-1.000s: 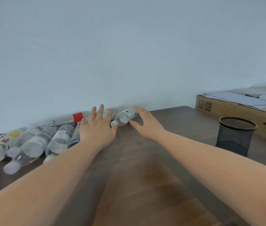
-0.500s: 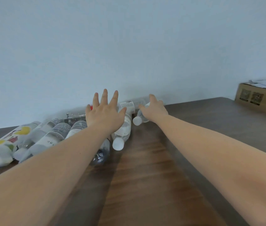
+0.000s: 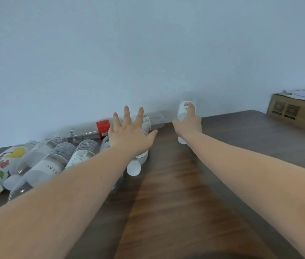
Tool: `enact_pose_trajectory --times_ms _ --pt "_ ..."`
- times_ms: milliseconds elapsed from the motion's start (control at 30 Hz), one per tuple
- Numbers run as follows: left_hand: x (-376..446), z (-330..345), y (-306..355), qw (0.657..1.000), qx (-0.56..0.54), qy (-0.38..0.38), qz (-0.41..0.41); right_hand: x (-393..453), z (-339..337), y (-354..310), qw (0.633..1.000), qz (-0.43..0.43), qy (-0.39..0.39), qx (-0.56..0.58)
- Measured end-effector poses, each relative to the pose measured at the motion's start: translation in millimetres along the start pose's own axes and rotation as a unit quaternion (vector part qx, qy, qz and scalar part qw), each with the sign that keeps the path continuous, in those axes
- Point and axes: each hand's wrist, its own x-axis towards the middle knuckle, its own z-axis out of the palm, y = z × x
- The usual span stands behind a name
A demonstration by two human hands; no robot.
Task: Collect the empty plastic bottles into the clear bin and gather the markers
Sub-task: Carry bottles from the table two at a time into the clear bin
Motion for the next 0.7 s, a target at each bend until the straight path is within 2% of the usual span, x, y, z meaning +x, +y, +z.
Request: enact_pose_trajectory --times_ms 133,300,433,600,700 --pt "-4.4 8.2 13.6 0.999 0.003 -0.043 0.007 -8.0 -26.5 2.9 0.993 -0.100 0.052 0.021" --pt "-10.7 19.6 22.8 0.997 0.032 -0.068 0.026 -20.5 -53.4 1.3 0.984 -0.155 0.071 0.051" --pt "-17.8 26.3 25.3 0.996 0.052 -0.079 0.010 -30.4 -73.0 1.0 0.978 -0.183 0.073 0.063" --pt "-25.5 18.4 29.1 0.997 0.046 -0.067 -0.015 -36.4 -95.6 3.2 0.973 -0.200 0.088 0.069" --pt "-26.9 7.8 32.8 1.000 -0.010 -0.015 -0.002 -37.9 -108.6 3.9 0.971 -0.204 0.103 0.072"
